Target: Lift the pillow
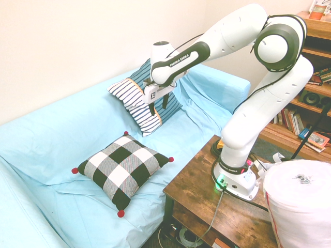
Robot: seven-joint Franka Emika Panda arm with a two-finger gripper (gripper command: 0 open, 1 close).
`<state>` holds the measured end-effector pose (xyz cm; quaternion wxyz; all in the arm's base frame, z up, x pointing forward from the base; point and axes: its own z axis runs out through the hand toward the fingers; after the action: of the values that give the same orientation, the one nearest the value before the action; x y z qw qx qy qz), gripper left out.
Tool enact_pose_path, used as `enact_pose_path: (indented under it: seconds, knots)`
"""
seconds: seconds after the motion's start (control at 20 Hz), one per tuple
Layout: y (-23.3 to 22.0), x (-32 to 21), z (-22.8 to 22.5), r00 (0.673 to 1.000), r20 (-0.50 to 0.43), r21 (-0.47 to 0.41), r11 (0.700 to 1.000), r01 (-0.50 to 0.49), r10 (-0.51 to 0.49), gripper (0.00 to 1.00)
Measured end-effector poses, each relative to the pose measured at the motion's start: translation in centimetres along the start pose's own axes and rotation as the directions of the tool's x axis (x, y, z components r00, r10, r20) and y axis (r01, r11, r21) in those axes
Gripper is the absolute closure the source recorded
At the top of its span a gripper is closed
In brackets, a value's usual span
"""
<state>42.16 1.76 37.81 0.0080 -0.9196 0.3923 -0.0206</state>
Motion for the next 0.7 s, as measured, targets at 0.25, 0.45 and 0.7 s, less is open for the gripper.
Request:
enact_pose_path:
  seconds: [0.25,0.45,0.7]
  knots:
    - [-1.2,-1.5,0.4,1.000,-0.002,-0.008,1.000,-0.001,0.001,0.00]
    - [-5.3,-8.4,2.6,0.999,0.005,-0.014,0.999,0.046,-0.046,0.00]
    - [-8.9,-16.8,6.5,0.993,0.029,-0.019,0.993,0.114,-0.113,0.00]
